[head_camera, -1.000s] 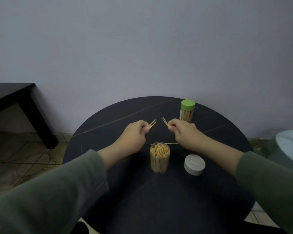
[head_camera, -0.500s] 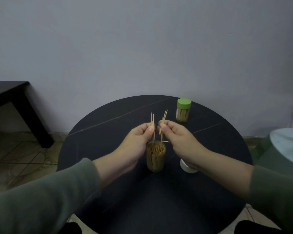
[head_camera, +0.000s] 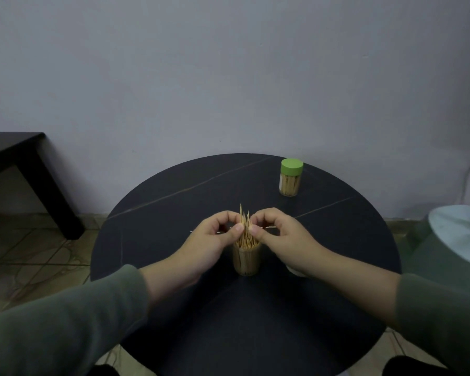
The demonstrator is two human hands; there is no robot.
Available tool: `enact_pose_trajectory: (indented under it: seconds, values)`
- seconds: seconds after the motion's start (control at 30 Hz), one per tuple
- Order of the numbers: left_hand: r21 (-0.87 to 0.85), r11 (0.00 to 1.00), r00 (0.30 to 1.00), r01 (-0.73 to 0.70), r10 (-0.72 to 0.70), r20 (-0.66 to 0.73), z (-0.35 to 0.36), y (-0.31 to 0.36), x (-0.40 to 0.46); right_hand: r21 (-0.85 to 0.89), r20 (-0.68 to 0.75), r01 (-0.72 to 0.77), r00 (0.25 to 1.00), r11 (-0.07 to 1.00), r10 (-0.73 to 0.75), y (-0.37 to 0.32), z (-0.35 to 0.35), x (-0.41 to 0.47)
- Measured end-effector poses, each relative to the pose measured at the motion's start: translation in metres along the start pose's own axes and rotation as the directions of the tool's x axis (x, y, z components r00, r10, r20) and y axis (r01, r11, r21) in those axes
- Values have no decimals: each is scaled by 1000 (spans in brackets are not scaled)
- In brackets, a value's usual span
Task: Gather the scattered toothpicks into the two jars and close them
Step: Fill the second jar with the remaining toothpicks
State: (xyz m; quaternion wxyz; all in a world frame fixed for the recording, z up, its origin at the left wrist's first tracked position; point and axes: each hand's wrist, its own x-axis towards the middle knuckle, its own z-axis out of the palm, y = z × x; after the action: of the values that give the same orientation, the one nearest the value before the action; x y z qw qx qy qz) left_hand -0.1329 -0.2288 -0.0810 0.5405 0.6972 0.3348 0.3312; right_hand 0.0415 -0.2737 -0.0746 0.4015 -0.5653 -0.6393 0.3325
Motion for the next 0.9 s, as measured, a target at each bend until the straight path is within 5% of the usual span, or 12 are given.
enact_pose_trajectory:
  seconds: [0.23,0.37,0.5,0.9]
  values:
    - [175,972,987,-155,158,-2,-15,-5,1,-191,25,113,994,975,-110,3,-19,2]
    - [569,723,915,-392,368,164,-21,3,-2,-298,142,130,986,946,-91,1,-26,-2]
    - [731,447,843,-516,416,341,-17,5,-5,-463,229,121,973,878,-14,-7,-25,-4]
    - [787,196,757,-585,482,442,-36,1,0,-461,225,156,973,874,-55,-12,-23,-2]
